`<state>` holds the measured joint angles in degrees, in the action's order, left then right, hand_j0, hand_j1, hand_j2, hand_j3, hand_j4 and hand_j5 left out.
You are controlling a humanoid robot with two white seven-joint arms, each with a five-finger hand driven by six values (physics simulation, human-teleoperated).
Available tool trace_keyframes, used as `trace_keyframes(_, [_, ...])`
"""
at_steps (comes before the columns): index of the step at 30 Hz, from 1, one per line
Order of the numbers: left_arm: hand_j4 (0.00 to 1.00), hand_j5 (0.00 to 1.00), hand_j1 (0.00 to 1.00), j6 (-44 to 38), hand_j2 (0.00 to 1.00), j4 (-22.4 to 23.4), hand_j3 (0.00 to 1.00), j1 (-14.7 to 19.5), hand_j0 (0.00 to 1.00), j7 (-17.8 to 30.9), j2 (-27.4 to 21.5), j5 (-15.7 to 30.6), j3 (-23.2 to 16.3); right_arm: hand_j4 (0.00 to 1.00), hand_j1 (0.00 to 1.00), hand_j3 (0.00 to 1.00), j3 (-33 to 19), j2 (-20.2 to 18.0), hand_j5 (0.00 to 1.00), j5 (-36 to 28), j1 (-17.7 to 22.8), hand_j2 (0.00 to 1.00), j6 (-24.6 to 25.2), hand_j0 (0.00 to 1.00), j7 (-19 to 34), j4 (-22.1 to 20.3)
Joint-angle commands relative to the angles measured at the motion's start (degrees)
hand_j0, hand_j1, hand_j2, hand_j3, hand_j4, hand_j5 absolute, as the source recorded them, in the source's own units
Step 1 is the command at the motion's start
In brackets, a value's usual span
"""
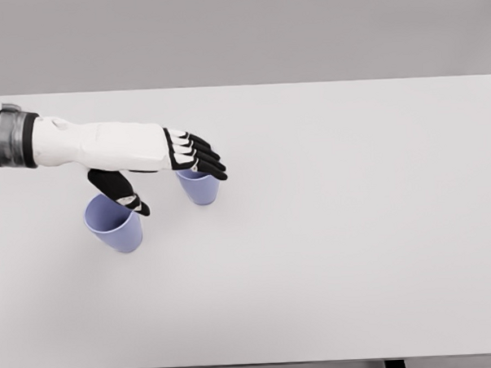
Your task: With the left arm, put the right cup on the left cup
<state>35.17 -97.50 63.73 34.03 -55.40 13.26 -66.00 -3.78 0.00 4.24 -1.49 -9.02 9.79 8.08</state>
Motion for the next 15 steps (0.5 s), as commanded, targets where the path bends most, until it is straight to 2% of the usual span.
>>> trace_keyframes(1, [1.00, 1.00, 1.00, -0.17, 1.00, 0.21, 1.00, 0.25, 1.00, -0.01, 0.55, 2.65, -3.00, 1.00, 1.00, 1.00, -0.18, 0.00, 1.00, -0.02, 0.09, 1.00, -0.03, 1.00, -0.03, 0.18])
trace_keyframes(3, [1.00, 1.00, 1.00, -0.17, 1.00, 0.29, 1.00, 4.65, 1.00, -0.01, 0.73, 4.85, -2.82, 1.00, 1.00, 1.00, -0.18, 0.00, 1.00, -0.11, 0.62, 1.00, 0.14, 1.00, 0.23, 0.44])
trace_keyframes(5, [1.00, 1.00, 1.00, -0.17, 1.00, 4.86, 1.00, 6.50, 1.00, -0.01, 3.80, 4.58, -2.64, 1.00, 1.00, 1.00, 0.17, 0.00, 1.00, -0.02, 0.53, 1.00, 0.06, 1.00, 0.23, 0.27])
trace_keyframes(6, [1.00, 1.00, 1.00, -0.17, 1.00, 8.20, 1.00, 6.15, 1.00, -0.01, 5.30, 3.44, -2.64, 1.00, 1.00, 1.00, -0.09, 0.00, 1.00, -0.02, 0.61, 1.00, 0.06, 1.00, 0.23, 0.27])
trace_keyframes(9, [1.00, 1.00, 1.00, -0.17, 1.00, 13.92, 1.00, 5.44, 1.00, -0.10, 6.97, -4.03, -2.38, 1.00, 1.00, 1.00, -0.09, 0.00, 1.00, -0.02, 0.53, 1.00, 0.06, 1.00, 0.23, 0.27])
trace_keyframes(12, [1.00, 1.00, 1.00, -0.17, 1.00, 14.18, 1.00, 4.13, 1.00, 0.08, 7.06, -6.49, -0.36, 1.00, 1.00, 1.00, 0.09, 0.00, 1.00, -0.02, 0.53, 1.00, 0.06, 1.00, 0.23, 0.27])
trace_keyframes(13, [1.00, 1.00, 1.00, -0.17, 1.00, 15.67, 1.00, 2.98, 1.00, -0.27, 7.14, -7.28, 0.08, 1.00, 1.00, 1.00, -0.18, 0.00, 1.00, -0.02, 0.53, 1.00, 0.06, 1.00, 0.23, 0.27])
trace_keyframes(15, [1.00, 1.00, 1.00, -0.17, 1.00, 21.65, 1.00, 0.17, 1.00, -0.36, 10.84, -7.46, 0.78, 1.00, 1.00, 1.00, -0.09, 0.00, 1.00, -0.02, 0.53, 1.00, 0.06, 1.00, 0.23, 0.36])
